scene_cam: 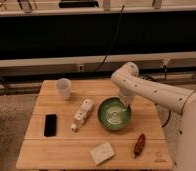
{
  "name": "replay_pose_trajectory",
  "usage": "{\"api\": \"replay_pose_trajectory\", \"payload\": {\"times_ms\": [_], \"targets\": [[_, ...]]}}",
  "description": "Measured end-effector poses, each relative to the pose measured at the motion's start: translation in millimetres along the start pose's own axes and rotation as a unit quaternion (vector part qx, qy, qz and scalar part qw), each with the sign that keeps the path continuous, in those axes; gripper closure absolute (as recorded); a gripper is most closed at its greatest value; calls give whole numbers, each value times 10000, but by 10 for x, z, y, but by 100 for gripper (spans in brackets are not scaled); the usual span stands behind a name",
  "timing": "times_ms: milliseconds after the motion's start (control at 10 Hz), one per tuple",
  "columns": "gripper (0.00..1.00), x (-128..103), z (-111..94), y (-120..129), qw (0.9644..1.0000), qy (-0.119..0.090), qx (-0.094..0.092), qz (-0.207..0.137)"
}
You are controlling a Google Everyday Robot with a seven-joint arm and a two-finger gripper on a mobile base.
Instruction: Drag the ceramic bowl in a circle
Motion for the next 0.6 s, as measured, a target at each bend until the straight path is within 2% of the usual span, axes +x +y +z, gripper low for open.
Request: {"api": "replay_pose_trajectory", "payload": {"times_ms": [600], "targets": [[100, 14, -34, -10, 9996, -36, -79, -260]]}}
